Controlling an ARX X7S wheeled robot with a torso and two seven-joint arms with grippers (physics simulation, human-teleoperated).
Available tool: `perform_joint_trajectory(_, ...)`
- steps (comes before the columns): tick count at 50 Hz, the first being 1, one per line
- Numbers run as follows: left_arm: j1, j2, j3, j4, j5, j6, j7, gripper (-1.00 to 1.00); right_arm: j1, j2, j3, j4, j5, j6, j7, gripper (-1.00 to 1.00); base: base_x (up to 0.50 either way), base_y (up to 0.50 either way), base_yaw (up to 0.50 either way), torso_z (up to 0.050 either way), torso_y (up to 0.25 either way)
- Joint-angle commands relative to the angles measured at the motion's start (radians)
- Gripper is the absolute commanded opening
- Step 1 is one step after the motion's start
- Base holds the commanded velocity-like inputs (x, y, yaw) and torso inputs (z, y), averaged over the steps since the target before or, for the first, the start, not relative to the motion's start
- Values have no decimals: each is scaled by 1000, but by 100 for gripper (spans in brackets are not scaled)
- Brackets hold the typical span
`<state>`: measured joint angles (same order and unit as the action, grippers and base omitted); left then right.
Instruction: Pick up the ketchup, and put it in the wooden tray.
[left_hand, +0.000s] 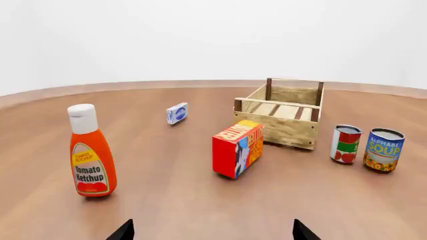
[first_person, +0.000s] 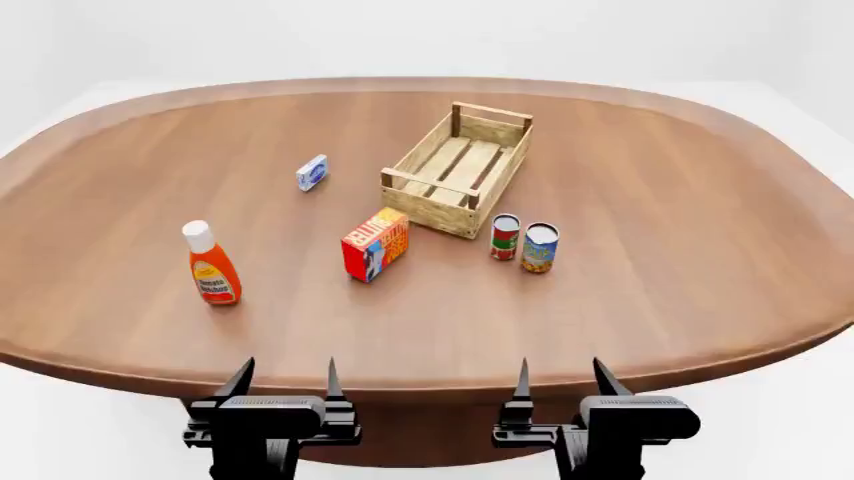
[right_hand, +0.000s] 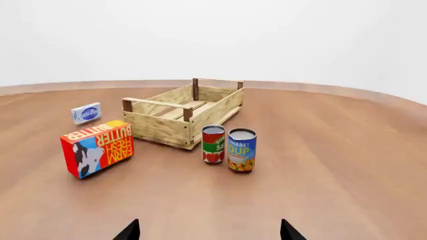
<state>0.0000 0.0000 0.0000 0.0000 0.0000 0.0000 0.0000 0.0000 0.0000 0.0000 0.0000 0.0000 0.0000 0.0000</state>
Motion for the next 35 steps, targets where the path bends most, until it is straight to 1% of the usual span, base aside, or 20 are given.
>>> perform_joint_trajectory(1, 0, -10, 11, 0, -10, 0, -11, 100, 2, 16, -22, 2, 12, 0, 21, 100, 0, 0, 0, 0, 0)
perform_joint_trajectory(8, -3, -39, 45, -8, -34, 4, -33, 100, 0, 37, -47, 9, 28, 1, 45, 100, 0, 0, 0, 0, 0)
perform_joint_trajectory(19, -9, -60, 69, -15, -54, -10, -57, 100, 10, 59, -76, 29, 53, 15, 59, 100, 0, 0, 0, 0, 0)
perform_joint_trajectory(35, -1, -79, 94, -9, -78, -14, -79, 100, 1, 80, -96, 21, 80, 11, 79, 100, 0, -500, 0, 0, 0)
